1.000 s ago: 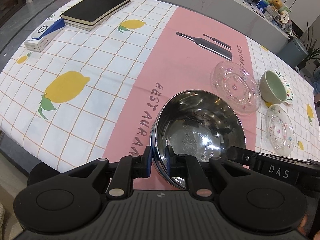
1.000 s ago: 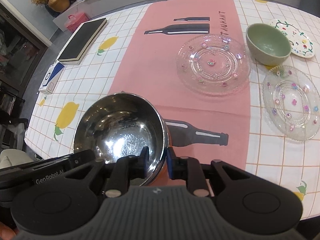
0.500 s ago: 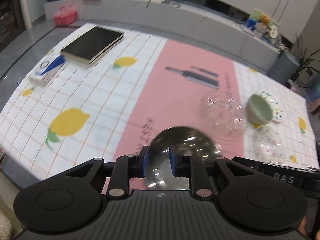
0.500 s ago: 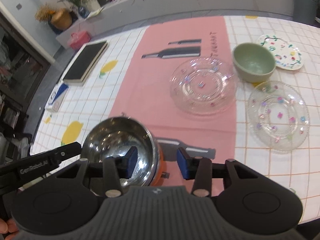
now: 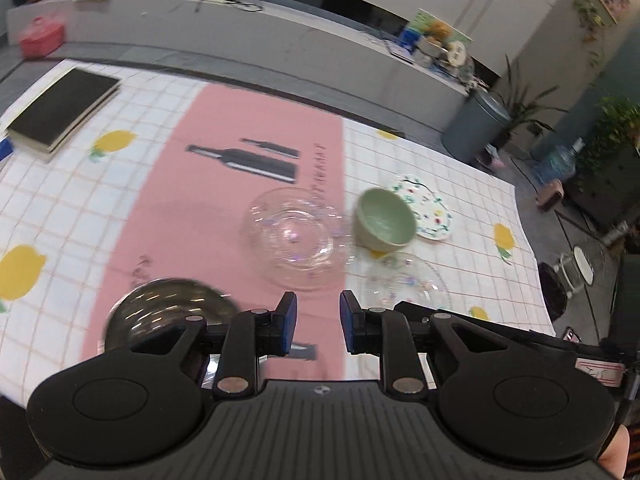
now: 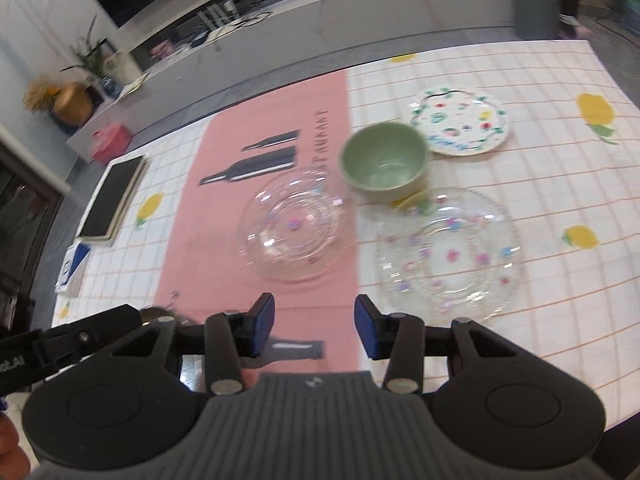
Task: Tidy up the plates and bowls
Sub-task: 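Move both grippers to the pale green bowl rim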
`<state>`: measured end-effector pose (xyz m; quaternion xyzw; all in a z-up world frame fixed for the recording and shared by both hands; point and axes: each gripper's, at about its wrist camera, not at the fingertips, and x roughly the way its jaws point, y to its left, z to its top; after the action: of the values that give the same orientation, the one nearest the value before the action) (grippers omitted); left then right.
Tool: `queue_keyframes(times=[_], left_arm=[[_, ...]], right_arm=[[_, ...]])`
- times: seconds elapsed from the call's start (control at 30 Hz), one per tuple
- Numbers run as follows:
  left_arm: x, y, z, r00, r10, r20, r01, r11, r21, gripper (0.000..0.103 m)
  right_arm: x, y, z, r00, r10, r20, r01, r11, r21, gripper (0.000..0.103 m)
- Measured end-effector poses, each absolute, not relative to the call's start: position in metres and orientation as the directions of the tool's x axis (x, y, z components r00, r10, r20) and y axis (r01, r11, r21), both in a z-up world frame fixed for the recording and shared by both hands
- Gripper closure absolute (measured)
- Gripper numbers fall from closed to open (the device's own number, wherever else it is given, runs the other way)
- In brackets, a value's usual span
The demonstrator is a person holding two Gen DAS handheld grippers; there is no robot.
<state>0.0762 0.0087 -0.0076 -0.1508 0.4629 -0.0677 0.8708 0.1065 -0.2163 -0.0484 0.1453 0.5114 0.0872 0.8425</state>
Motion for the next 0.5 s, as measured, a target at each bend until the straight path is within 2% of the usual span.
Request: queue_keyframes(times=[0.2,0.5], left_arm=[[0.094,-0.025,-0.010,0.559,-0.285,-0.778,0.022,0.944,-0.330,0.077],[0.134,-0.058,-0.023,0.556,-0.244,-0.794,0.025,0.960,-0.278,0.077]], right_arm=[[0.115,-0.244,-0.055,0.476,0.243,-0.845,0.047,0.953,0.301,0.059],[0.139,-0.276,-0.063,0.480,0.200,-0.854,0.092,0.957,0.276,0.059]])
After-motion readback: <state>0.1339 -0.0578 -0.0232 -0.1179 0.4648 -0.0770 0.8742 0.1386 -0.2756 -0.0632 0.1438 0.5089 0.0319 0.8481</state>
